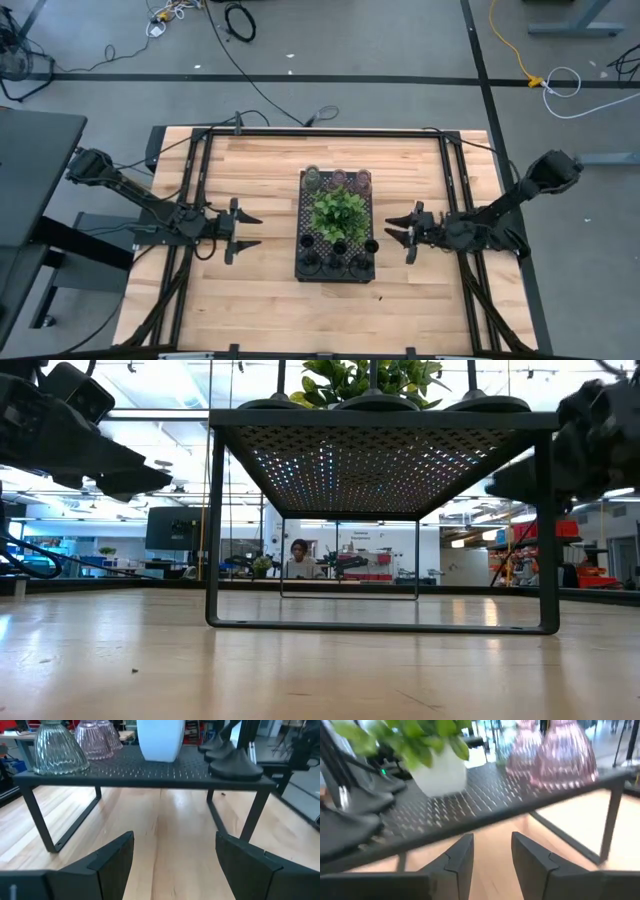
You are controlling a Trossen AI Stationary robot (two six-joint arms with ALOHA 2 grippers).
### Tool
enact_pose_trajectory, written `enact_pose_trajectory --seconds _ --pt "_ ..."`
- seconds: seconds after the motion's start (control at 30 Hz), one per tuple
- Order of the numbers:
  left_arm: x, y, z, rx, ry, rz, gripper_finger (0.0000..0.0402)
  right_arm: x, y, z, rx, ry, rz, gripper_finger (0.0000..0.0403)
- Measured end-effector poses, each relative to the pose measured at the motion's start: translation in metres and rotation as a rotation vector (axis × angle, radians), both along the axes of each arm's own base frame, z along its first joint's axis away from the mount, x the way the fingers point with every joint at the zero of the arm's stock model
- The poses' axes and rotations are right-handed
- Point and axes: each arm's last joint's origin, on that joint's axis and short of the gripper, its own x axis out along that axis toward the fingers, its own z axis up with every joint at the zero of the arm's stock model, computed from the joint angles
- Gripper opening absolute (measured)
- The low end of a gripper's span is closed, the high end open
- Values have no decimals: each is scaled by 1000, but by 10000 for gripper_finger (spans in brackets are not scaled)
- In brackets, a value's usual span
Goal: Pick & Place candle stick holders
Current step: Return to Home Position
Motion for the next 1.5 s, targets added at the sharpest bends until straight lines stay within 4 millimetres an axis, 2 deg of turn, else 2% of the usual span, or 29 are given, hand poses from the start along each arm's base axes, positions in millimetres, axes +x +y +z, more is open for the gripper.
enact_pose_trajectory --seconds 0.13,0.27,0.43,0.87,1.17,1.5 --pt "0 0 0 2 5 0 282 4 -14 -6 40 70 -4 132" --pt "0 0 0 2 4 0 282 7 -21 9 58 -57 1 132" --pt "0 0 0 2 4 0 282 8 -21 19 40 -136 6 132" --pt "-1 1 2 -6 -12 0 282 6 -22 22 45 -153 5 132" --pt "-15 12 31 -122 -256 37 282 -4 -26 40 92 -272 3 132" --pt "-39 32 58 -233 -553 126 282 -29 -36 71 190 -519 0 132"
